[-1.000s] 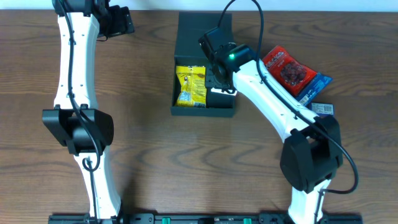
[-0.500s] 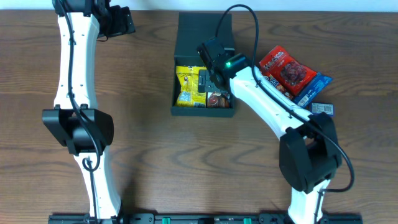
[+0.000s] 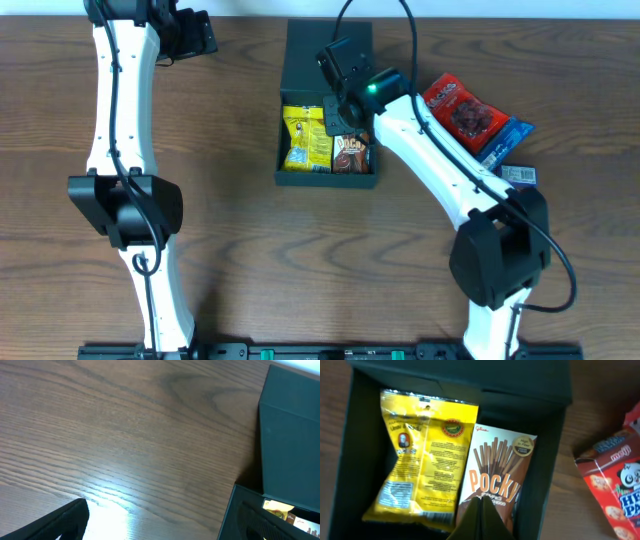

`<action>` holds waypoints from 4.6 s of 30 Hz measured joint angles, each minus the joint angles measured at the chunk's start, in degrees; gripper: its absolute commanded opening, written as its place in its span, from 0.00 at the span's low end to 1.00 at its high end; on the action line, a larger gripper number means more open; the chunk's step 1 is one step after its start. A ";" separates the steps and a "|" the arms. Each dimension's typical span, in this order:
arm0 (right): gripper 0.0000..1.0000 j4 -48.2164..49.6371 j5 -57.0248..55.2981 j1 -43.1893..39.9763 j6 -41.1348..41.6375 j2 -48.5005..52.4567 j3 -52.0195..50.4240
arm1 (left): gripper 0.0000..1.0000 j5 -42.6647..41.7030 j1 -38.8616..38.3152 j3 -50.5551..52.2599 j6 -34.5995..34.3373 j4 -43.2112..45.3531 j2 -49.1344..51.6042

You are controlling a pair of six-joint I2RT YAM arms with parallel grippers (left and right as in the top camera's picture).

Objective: Pack container
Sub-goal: 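Release the Pocky box and withdraw the right gripper to the snacks, then grasp the red Hello Panda bag with the right gripper, then carry the red bag over the black box and lower it in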

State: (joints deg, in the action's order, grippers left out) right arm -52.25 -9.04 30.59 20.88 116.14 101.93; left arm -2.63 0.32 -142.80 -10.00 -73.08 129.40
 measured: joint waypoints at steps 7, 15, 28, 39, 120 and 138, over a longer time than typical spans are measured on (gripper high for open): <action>0.12 6.69 -4.44 -9.60 -9.27 0.28 -0.09 | 0.95 0.00 -0.02 0.00 0.00 -0.02 0.00; 0.91 16.96 -4.17 -26.34 -24.83 3.93 -0.09 | 0.95 0.00 -0.02 0.02 0.00 -0.02 0.00; 0.99 22.43 1.62 -29.53 -29.53 9.97 -0.09 | 0.95 0.00 -0.02 0.02 -0.02 -0.02 0.00; 0.99 22.97 -4.07 -26.49 -30.86 16.61 -0.09 | 0.95 -0.02 -0.02 0.00 -0.02 -0.52 0.00; 0.99 20.48 -1.55 -23.61 -17.20 26.12 21.11 | 0.95 1.14 -0.02 0.02 0.00 -1.73 0.00; 0.80 20.31 1.60 -23.74 -12.76 30.49 21.11 | 0.95 1.14 -0.02 0.02 -0.02 -1.88 0.00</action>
State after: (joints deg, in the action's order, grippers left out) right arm -31.94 -7.44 6.85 8.12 146.63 123.04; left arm -1.50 0.30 -142.78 -10.02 -74.96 129.40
